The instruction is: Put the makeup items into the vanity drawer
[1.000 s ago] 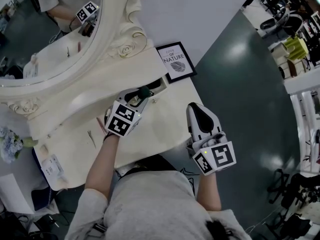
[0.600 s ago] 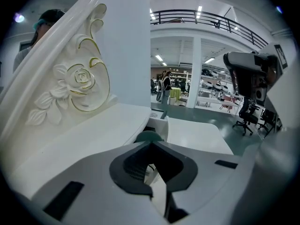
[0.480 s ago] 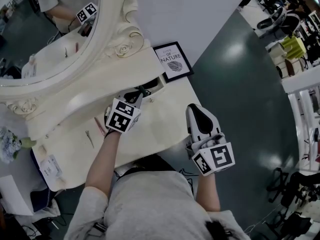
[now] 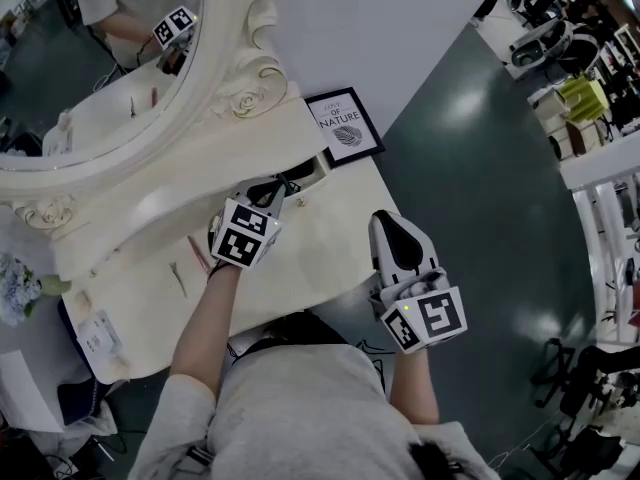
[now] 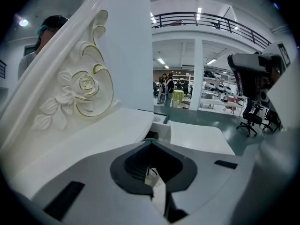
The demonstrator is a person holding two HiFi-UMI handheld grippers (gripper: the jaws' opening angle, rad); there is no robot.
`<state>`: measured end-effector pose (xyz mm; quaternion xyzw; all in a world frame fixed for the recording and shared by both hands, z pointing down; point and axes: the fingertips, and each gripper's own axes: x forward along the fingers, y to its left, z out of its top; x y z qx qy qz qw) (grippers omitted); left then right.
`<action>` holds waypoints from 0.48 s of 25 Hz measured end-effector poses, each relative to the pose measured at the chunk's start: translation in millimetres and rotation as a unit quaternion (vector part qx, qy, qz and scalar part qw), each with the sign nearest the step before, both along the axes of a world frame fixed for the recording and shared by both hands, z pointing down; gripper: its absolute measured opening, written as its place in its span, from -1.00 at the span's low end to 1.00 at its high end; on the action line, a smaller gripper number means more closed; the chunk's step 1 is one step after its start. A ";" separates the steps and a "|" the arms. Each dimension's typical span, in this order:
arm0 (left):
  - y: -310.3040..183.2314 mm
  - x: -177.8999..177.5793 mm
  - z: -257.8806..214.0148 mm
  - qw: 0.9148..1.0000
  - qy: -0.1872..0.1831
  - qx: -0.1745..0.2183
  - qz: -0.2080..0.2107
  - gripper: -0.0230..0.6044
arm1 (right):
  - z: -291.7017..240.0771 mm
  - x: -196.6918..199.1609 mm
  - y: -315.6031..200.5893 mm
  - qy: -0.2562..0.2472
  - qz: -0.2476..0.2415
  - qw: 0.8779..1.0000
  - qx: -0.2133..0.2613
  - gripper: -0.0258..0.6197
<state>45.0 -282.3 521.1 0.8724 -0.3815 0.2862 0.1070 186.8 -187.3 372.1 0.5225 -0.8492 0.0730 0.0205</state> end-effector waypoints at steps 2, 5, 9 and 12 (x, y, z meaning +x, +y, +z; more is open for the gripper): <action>-0.9 -0.2 -2.1 1.000 0.004 0.006 -0.001 -0.87 | -0.2 -1.9 0.2 0.001 -0.002 1.000 0.000 -0.83; -4.3 2.9 -5.8 1.000 0.006 0.012 0.005 -0.87 | -0.5 -5.4 0.8 0.003 -0.006 1.000 0.000 -0.83; -6.7 7.5 0.1 1.000 -0.013 0.006 0.011 -0.87 | -2.3 -6.5 2.2 0.006 -0.007 1.000 0.001 -0.83; -6.5 6.8 9.0 0.999 -0.039 -0.004 0.015 -0.87 | -2.7 -4.4 3.2 0.006 -0.005 1.000 0.001 -0.83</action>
